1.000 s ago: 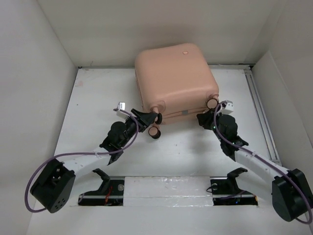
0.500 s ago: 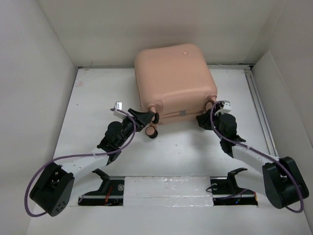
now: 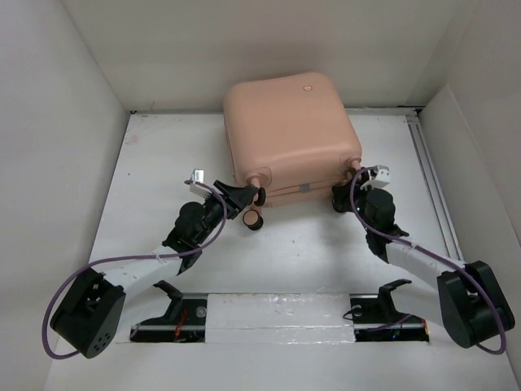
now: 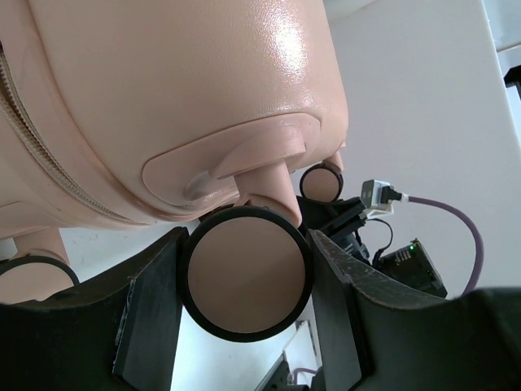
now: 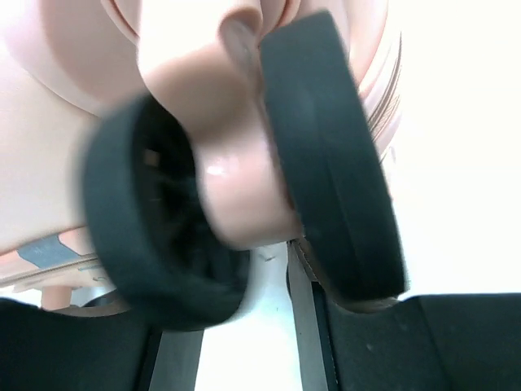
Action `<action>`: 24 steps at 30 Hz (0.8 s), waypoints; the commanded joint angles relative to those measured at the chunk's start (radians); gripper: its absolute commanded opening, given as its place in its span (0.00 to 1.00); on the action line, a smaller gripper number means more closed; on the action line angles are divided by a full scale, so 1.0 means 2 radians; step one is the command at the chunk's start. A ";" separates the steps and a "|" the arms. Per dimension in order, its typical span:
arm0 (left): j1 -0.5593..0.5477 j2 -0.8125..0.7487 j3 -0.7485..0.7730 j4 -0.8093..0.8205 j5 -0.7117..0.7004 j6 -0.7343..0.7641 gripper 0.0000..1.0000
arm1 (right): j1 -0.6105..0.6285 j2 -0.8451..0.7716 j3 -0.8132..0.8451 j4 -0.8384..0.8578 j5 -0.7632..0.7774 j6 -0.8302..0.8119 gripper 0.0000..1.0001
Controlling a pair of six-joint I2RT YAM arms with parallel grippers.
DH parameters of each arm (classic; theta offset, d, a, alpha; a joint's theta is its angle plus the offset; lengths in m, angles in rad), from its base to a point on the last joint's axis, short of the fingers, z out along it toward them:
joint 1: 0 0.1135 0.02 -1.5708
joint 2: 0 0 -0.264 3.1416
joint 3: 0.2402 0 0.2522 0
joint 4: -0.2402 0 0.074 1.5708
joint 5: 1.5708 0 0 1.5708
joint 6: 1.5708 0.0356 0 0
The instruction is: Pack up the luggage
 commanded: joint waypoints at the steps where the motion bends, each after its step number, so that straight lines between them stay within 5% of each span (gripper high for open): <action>1: 0.002 -0.027 0.007 0.067 0.014 -0.009 0.00 | 0.010 -0.013 0.014 0.025 0.036 -0.004 0.47; 10: 0.002 -0.032 0.007 0.063 0.014 -0.009 0.00 | -0.002 0.049 0.032 0.096 -0.074 -0.036 0.47; 17: 0.002 -0.042 0.007 0.054 0.014 -0.009 0.00 | -0.006 0.076 0.027 0.159 -0.067 -0.040 0.41; 24: 0.002 -0.047 0.007 0.047 0.009 -0.004 0.00 | -0.006 0.095 0.027 0.203 -0.040 -0.050 0.20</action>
